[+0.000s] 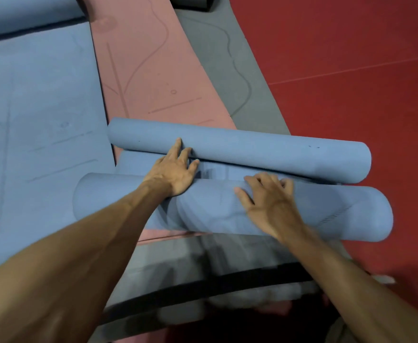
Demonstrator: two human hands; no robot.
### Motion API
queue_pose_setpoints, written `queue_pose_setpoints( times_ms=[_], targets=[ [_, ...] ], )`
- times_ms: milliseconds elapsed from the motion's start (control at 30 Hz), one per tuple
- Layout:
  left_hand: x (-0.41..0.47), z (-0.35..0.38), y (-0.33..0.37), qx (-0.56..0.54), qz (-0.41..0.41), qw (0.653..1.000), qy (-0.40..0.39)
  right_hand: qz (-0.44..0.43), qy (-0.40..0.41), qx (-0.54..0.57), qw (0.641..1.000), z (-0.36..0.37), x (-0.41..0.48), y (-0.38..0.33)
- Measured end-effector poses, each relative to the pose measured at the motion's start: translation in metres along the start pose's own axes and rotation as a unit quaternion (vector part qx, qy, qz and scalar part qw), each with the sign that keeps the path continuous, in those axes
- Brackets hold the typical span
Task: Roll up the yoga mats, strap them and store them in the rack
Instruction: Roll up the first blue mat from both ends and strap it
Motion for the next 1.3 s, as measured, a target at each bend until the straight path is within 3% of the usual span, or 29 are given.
queue_pose_setpoints(
  times_ms=[100,267,400,533,767,1000,1300],
  targets=[
    [0.014,-0.006,0.003,-0.035,0.007,0.999,0.007,-0.032,-0.011,-0.015,0.999,0.006,0.000,-0.009],
    [0.024,-0.014,0.012,-0.061,0.029,0.997,0.037,-0.088,-0.219,-0.010,0.972,0.027,0.005,-0.004],
    [0.024,-0.037,0.018,-0.075,0.062,0.988,0.122,-0.138,-0.308,-0.016,0.941,0.038,0.015,0.001],
    [0.018,-0.045,0.022,-0.044,0.077,0.982,0.169,-0.126,-0.286,0.009,0.950,0.040,0.024,0.003],
    [-0.020,-0.029,0.010,-0.024,0.039,0.988,0.147,-0.112,-0.249,0.046,0.961,0.032,0.029,0.005],
    [-0.062,-0.006,0.009,0.074,0.067,0.986,0.134,-0.114,-0.227,0.036,0.966,0.026,0.018,-0.002],
    [-0.116,0.017,0.011,0.112,0.085,0.983,0.121,-0.100,-0.287,0.073,0.950,0.022,-0.034,-0.011]
  ],
)
Point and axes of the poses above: each hand's wrist, its own x-axis towards the middle knuckle, its own z-axis out of the palm, y = z × x, the point moved 10 cm from there along x, towards the middle knuckle, and after that the axes turned 11 degrees about -z, right-handed, at the moved point
